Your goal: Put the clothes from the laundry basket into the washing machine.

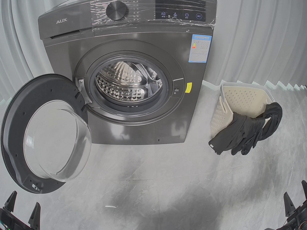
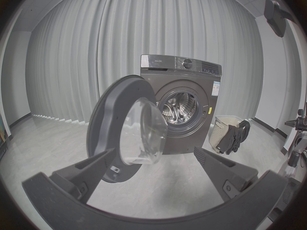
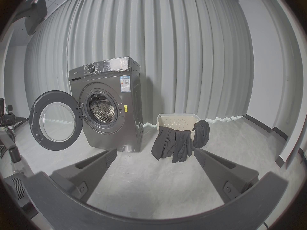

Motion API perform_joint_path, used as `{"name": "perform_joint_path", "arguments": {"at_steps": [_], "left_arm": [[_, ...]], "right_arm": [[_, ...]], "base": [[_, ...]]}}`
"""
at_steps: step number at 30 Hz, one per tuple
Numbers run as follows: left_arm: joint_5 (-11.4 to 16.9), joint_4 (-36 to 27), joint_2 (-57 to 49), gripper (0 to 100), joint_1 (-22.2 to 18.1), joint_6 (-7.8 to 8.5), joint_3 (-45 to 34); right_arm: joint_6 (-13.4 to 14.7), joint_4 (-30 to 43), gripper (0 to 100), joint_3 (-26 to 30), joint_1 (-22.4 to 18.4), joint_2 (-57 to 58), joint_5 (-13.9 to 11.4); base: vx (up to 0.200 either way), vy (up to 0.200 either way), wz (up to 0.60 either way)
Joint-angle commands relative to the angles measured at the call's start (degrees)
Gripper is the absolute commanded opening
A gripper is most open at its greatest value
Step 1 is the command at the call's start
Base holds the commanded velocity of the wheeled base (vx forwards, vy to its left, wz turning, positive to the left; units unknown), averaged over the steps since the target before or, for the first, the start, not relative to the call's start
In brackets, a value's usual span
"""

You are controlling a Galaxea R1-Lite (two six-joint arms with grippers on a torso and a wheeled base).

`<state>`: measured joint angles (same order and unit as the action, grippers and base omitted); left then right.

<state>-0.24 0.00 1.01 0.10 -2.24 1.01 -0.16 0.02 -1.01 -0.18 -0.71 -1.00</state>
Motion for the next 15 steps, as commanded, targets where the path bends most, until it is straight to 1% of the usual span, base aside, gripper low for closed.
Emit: {"name": "perform_joint_path", "arguments": {"at_steps": [1, 7, 15], "left_arm": [[0.0, 0.0, -0.9, 100, 0.0, -0.04, -1.0], [0.0, 0.0, -0.9, 100, 0.0, -0.04, -1.0], [0.0, 0.0, -0.9, 100, 0.0, -0.04, -1.0]], "right_arm": [[0.0, 0.0, 100, 1.0, 0.0, 0.7, 0.0], [0.0, 0.0, 100, 1.0, 0.0, 0.7, -0.1], [0.0, 0.0, 100, 1.0, 0.0, 0.7, -0.1]], "base": [[0.000, -0.200, 0.00], [0.000, -0.200, 0.00], [0.000, 0.000, 0.00]]}}
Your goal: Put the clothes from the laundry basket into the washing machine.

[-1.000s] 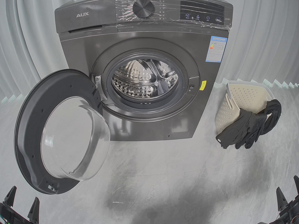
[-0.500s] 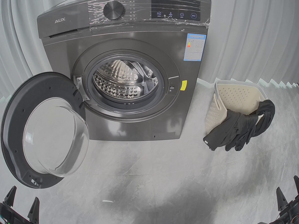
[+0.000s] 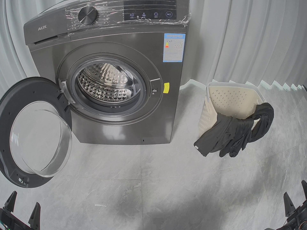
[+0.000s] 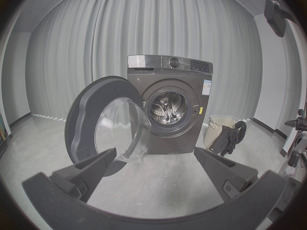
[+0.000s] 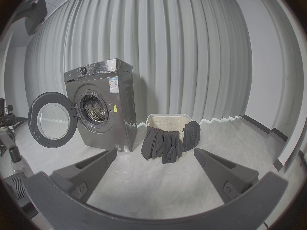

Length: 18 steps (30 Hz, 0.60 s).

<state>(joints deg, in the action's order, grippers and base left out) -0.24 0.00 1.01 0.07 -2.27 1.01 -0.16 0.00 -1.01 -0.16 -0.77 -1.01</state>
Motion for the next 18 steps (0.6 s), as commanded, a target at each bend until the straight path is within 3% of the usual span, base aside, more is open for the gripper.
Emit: {"name": "perform_joint_path", "arguments": {"at_steps": [1, 13, 18], "left_arm": [[0.0, 0.0, -0.9, 100, 0.0, -0.02, -1.0], [0.0, 0.0, -0.9, 100, 0.0, -0.02, -1.0], [0.0, 0.0, -0.9, 100, 0.0, -0.02, -1.0]], "right_arm": [[0.0, 0.0, 100, 1.0, 0.0, 0.8, 0.0], [-0.1, 0.0, 100, 1.0, 0.0, 0.8, 0.0], [-0.1, 0.0, 100, 1.0, 0.0, 0.8, 0.0]], "base": [[0.000, 0.000, 0.00], [0.200, 0.000, 0.00], [0.000, 0.000, 0.00]]}}
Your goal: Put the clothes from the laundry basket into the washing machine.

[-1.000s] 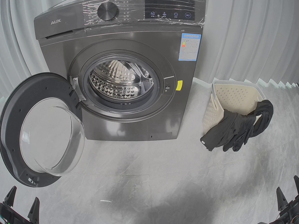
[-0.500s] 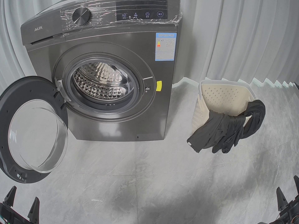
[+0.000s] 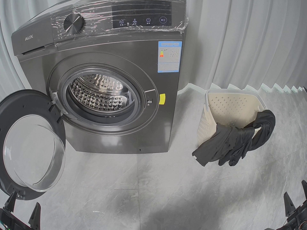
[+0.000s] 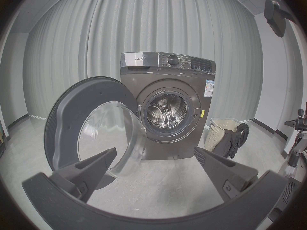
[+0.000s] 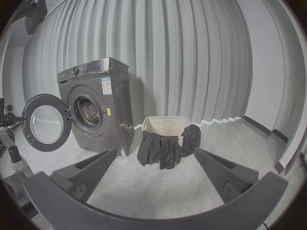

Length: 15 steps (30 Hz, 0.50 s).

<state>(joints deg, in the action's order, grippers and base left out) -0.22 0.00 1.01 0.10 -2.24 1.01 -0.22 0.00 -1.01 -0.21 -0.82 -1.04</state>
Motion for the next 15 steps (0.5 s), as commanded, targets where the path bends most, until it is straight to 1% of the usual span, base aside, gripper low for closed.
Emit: {"name": "perform_joint_path", "arguments": {"at_steps": [1, 15], "left_arm": [[0.0, 0.0, -0.9, 100, 0.0, -0.04, -1.0], [0.0, 0.0, -0.9, 100, 0.0, -0.04, -1.0]], "right_arm": [[0.0, 0.0, 100, 1.0, 0.0, 0.8, 0.0], [0.0, 0.0, 100, 1.0, 0.0, 0.8, 0.0]], "base": [[0.000, 0.000, 0.00], [0.000, -0.200, 0.00]]}}
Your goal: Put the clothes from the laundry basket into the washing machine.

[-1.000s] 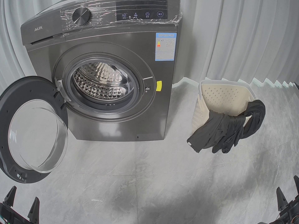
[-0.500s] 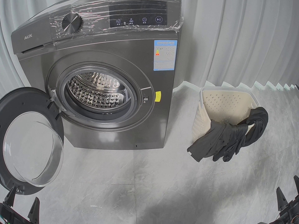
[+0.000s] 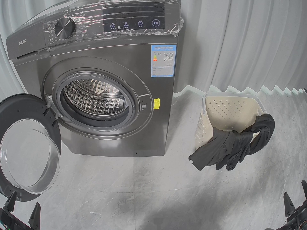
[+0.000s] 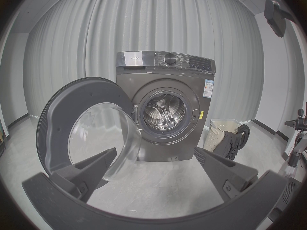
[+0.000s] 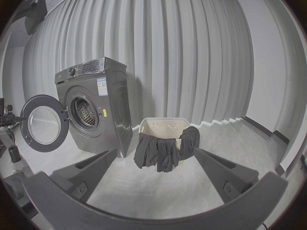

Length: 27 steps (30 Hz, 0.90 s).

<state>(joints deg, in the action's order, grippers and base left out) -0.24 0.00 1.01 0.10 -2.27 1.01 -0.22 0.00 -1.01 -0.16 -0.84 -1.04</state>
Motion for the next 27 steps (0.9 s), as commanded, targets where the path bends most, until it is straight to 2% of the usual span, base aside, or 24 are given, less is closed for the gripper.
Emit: {"name": "perform_joint_path", "arguments": {"at_steps": [1, 27], "left_arm": [[0.0, 0.0, -0.9, 100, 0.0, -0.02, -1.0], [0.0, 0.0, -0.9, 100, 0.0, -0.02, -1.0]], "right_arm": [[0.0, 0.0, 100, 1.0, 0.0, 0.8, 0.0], [0.0, 0.0, 100, 1.0, 0.0, 0.8, 0.0]], "base": [[0.000, -0.200, 0.00], [0.000, -0.200, 0.00]]}}
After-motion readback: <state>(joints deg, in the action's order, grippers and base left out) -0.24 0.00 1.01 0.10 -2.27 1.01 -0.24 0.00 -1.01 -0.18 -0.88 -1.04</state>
